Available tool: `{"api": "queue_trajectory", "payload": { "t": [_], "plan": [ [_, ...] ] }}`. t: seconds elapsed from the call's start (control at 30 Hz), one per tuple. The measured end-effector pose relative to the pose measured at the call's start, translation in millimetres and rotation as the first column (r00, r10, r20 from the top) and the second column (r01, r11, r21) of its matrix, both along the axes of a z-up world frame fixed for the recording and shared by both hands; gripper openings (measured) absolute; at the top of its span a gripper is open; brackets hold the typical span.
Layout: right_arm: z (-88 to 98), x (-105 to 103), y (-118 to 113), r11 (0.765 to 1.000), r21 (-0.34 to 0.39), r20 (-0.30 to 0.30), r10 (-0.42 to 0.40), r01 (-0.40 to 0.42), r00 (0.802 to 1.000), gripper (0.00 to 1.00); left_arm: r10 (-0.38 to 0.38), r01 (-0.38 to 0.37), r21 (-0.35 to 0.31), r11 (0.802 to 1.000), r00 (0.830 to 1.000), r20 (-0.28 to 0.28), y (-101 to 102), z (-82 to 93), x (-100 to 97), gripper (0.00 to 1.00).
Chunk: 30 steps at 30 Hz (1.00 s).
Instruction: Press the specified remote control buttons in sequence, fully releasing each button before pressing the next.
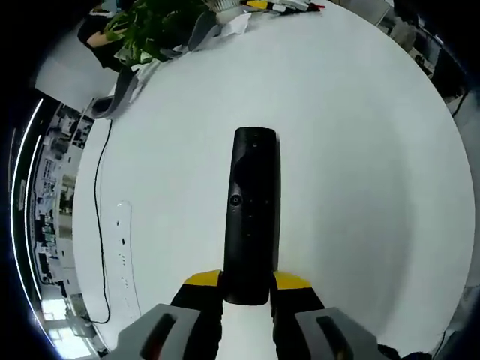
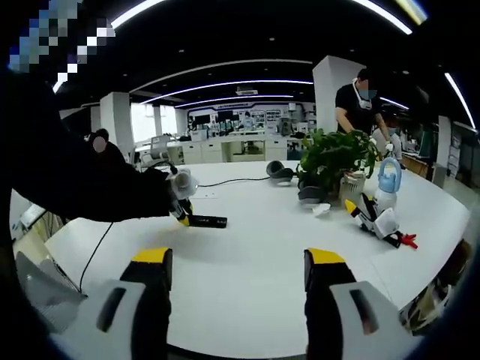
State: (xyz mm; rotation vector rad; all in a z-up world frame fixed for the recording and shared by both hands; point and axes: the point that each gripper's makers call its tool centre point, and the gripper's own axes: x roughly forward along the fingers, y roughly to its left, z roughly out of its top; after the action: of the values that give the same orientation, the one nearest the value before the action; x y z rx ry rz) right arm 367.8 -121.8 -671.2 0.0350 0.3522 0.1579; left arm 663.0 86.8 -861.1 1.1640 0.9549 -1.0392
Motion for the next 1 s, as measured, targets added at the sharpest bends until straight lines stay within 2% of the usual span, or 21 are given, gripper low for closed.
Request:
{"api": "queue_trajectory", "payload": {
  "t": [0.2,0.43,0.5,0.63,0.77,0.83,0.87,0.93,0.97,1.0],
  "plan": [
    [0.0,0.2,0.0,1.0,-0.001,0.0,-0.001,0.001,1.0,0.74,-0.099,0.098,0.015,0.995,0.994,0.043,-1.0,0.0,-3.9,0.24],
    [0.9,0.1,0.6,1.0,-0.002,0.004,0.002,-0.002,1.0,0.74,-0.035,0.039,-0.053,0.998,0.996,0.078,1.2,1.7,-1.6,0.24],
    [2.0,0.1,0.9,1.0,0.0,0.007,0.003,-0.003,1.0,0.75,-0.017,0.022,-0.064,0.998,0.997,0.071,2.3,1.2,-4.2,0.21],
    [3.3,0.2,0.4,1.0,0.005,0.013,0.002,-0.002,1.0,0.75,-0.035,0.044,-0.07,0.997,0.991,0.128,0.8,3.6,-0.8,0.24],
    [5.3,0.2,-0.1,1.0,0.012,0.021,0.0,0.0,1.0,0.75,0.075,-0.054,-0.116,0.992,0.981,0.179,4.5,9.2,8.4,0.36],
    [6.9,0.1,-0.5,1.0,0.015,0.028,-0.002,0.001,1.0,0.75,0.135,-0.102,-0.165,0.981,0.97,0.204,7.8,13.2,14.4,0.43],
    [7.7,0.2,-0.8,1.0,0.018,0.031,-0.003,0.002,1.0,0.75,0.163,-0.123,-0.192,0.974,0.965,0.207,9.8,14.6,17.1,0.49],
    [7.9,0.2,-1.3,1.0,0.022,0.033,-0.004,0.003,0.999,0.75,0.295,-0.247,-0.251,0.936,0.94,0.172,18.1,20.8,20.3,0.69],
    [7.9,0.3,-1.5,1.0,0.025,0.033,-0.005,0.004,0.999,0.75,0.315,-0.264,-0.271,0.926,0.935,0.163,23.2,21.9,21.7,0.81],
    [8.3,0.4,-1.6,1.0,0.026,0.035,-0.005,0.004,0.999,0.75,0.339,-0.289,-0.281,0.915,0.929,0.147,25.8,20.5,19.5,0.87]
  ]
}}
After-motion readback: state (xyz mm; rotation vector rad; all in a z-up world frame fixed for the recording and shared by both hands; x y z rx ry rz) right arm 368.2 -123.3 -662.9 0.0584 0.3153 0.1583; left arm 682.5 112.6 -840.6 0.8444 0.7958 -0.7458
